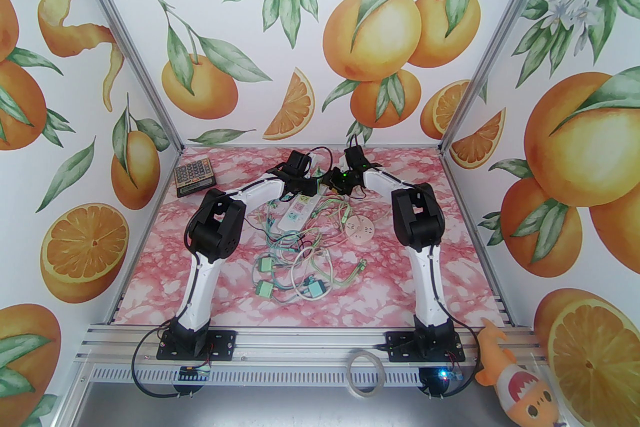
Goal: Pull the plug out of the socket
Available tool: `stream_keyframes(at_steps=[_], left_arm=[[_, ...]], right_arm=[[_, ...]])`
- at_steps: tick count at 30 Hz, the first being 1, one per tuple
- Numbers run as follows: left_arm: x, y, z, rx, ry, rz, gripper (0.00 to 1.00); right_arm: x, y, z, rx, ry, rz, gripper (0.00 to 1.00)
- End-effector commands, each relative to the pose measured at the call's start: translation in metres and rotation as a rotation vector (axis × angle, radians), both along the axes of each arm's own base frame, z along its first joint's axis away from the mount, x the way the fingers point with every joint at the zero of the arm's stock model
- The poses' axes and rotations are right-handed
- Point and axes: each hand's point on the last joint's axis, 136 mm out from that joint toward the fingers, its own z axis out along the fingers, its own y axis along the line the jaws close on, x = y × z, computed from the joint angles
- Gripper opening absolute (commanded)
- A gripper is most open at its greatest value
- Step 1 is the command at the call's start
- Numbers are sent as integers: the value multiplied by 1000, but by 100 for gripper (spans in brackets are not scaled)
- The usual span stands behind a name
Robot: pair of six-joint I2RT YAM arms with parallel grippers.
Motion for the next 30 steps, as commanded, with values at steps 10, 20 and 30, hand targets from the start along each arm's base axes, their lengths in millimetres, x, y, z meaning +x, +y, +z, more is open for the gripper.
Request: stream_keyframes(at_steps=[10,20,30], left_arm=[[-2,-17,16,-54,19,-11,29],[-3,-16,21,-51,3,-12,29],[-11,-21,28,104,-111,-77,23]], right_arm=[[-41,5,-3,-26,50,80,44],[-52,-14,-41,-178,157,81,33],[-58,-26,-54,-260,205,79,33]])
